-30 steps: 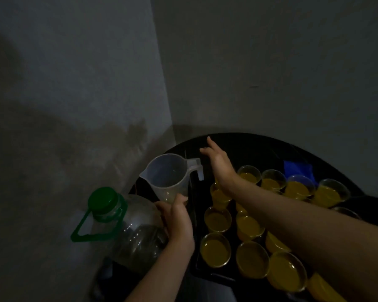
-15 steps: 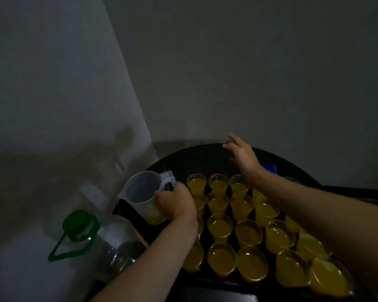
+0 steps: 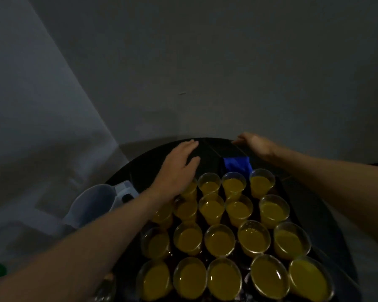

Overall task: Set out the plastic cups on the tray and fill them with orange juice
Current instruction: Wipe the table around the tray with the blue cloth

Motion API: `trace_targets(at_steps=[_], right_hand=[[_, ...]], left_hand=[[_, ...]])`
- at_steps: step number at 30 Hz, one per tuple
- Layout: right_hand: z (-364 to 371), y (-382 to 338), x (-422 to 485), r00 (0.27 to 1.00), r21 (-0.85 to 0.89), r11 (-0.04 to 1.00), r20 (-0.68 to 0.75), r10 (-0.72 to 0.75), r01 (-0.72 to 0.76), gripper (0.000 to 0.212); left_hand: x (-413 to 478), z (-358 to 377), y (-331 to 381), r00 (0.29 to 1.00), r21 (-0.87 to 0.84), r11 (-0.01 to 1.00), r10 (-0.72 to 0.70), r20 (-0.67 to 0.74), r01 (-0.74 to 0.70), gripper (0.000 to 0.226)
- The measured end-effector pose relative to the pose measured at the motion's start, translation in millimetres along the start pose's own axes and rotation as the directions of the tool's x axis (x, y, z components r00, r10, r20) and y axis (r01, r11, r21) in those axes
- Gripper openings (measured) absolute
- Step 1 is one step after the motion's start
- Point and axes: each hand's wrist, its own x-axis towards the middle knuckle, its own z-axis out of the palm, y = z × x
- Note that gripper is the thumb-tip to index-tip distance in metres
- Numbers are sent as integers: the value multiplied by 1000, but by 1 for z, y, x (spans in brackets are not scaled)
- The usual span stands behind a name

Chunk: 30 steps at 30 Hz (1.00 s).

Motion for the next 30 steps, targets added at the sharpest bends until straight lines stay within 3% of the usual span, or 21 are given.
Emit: trace_targets(at_steps=[3,9,12,15,19,21,27,30], right_hand=[[-7,28,15,993,19,998,104,50,-53,51],[-9,75,57,960,-185,978,242,142,-98,50],[-5,90,71,929,-369,926,307,206,-83,51],[-2,98,76,895,-588,807,390,217,61,51],[-8,88,87,869,-539,841,433,239,38,36],[-10,81,97,852,-576,816,451,267,49,46],[13,68,119,839,-603,790,483,251,111,51],[34,47,124,827,-613,776,506,244,146,57]], left_hand=[[42,8,1,955,186,977,44,293,-102,50],[103,47,-5,810,382,903,-70,583,-196,50],[123,77,-16,755,380,921,-186,628,-88,57],[144,110,-30,695,450,886,-253,673,-113,62],[165,131,-41,595,510,831,-300,745,-220,67],[172,133,-45,556,509,811,-290,779,-289,52],[180,114,-73,573,589,681,-295,764,-435,50],[178,91,-91,566,591,677,-303,767,-439,50]])
